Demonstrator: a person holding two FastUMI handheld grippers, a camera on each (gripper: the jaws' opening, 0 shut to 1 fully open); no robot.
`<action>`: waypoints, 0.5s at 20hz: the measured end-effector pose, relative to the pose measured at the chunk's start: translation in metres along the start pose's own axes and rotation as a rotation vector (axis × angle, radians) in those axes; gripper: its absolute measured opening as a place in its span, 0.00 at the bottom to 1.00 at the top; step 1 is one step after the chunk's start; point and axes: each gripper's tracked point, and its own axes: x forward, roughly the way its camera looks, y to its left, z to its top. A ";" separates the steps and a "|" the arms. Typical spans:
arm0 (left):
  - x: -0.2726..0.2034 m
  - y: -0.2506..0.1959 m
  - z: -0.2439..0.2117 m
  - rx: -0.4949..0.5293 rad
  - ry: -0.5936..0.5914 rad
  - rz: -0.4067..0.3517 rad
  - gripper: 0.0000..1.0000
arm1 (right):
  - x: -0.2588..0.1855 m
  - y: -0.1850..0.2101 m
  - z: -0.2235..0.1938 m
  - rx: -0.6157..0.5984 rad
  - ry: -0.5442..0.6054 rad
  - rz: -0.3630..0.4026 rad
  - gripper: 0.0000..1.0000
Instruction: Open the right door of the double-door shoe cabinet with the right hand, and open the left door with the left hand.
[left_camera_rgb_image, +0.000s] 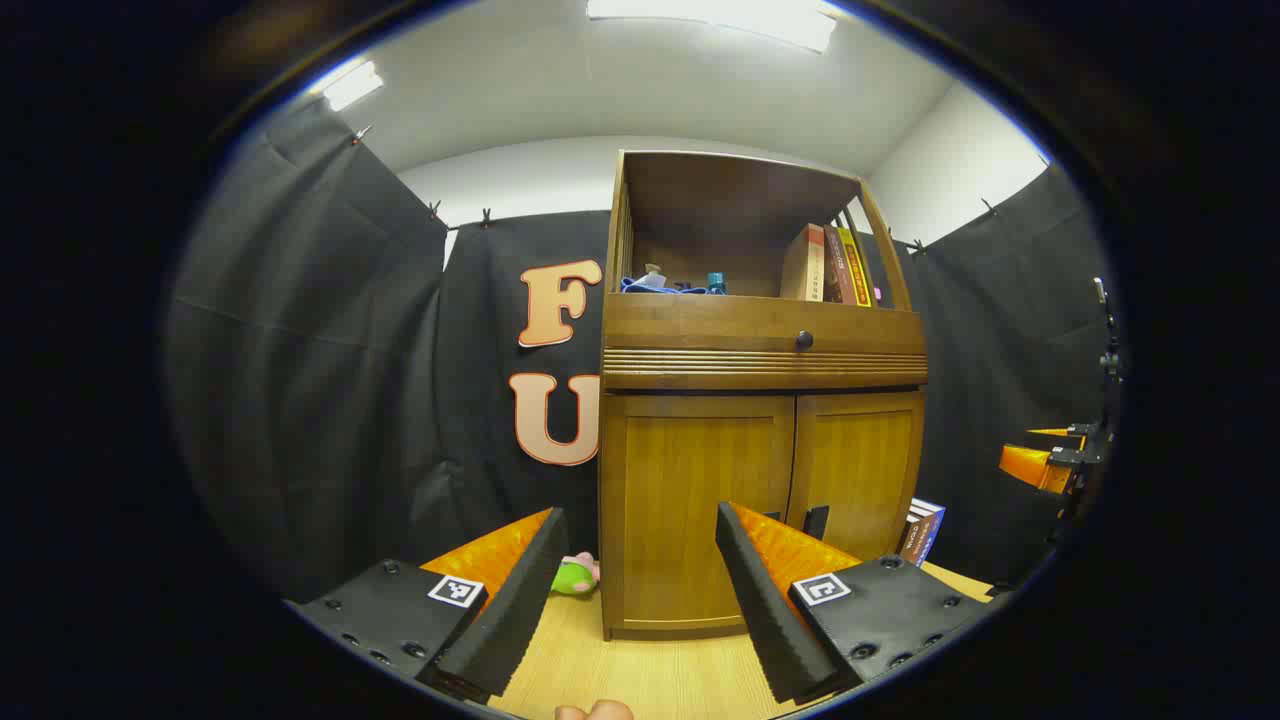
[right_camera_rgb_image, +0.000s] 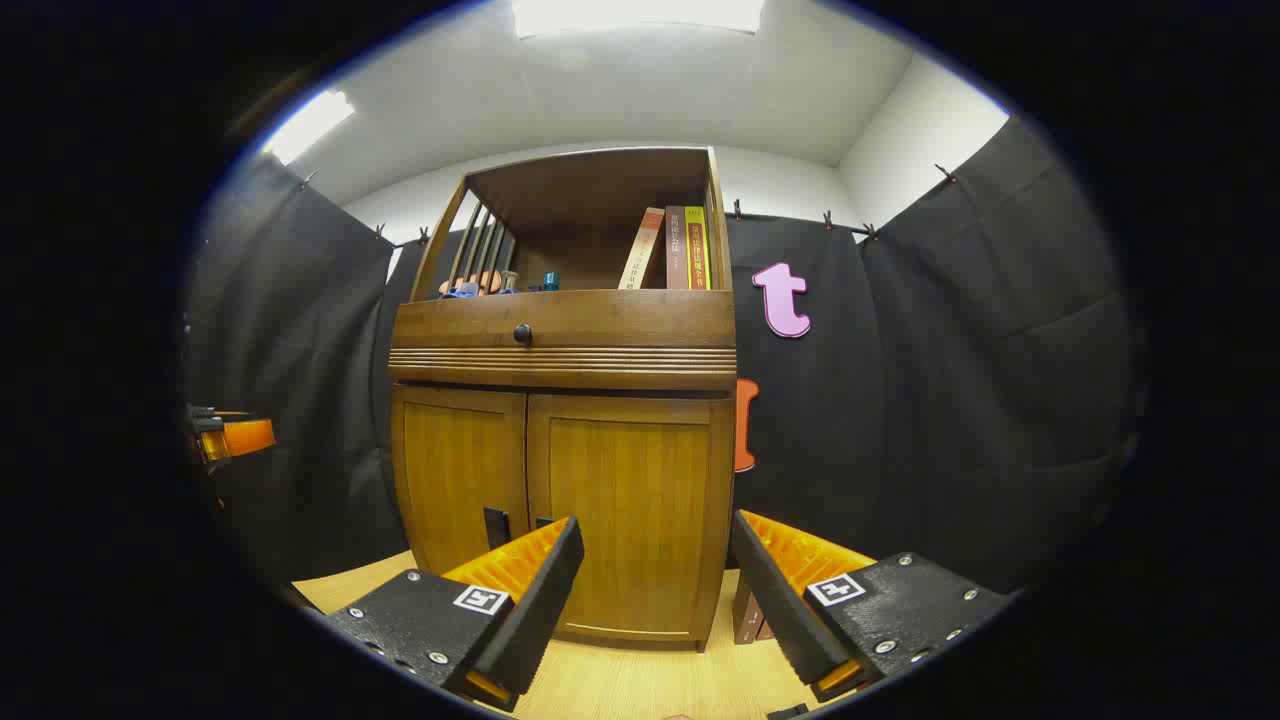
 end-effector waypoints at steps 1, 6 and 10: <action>0.000 0.002 -0.001 0.000 0.002 0.005 0.95 | 0.000 -0.001 0.000 0.001 -0.001 0.000 1.00; 0.002 0.004 -0.004 -0.004 0.008 0.012 0.98 | 0.000 -0.004 0.000 -0.001 0.000 -0.006 1.00; 0.003 0.003 -0.002 0.006 0.007 0.017 0.95 | -0.001 -0.006 -0.003 -0.002 0.004 -0.011 1.00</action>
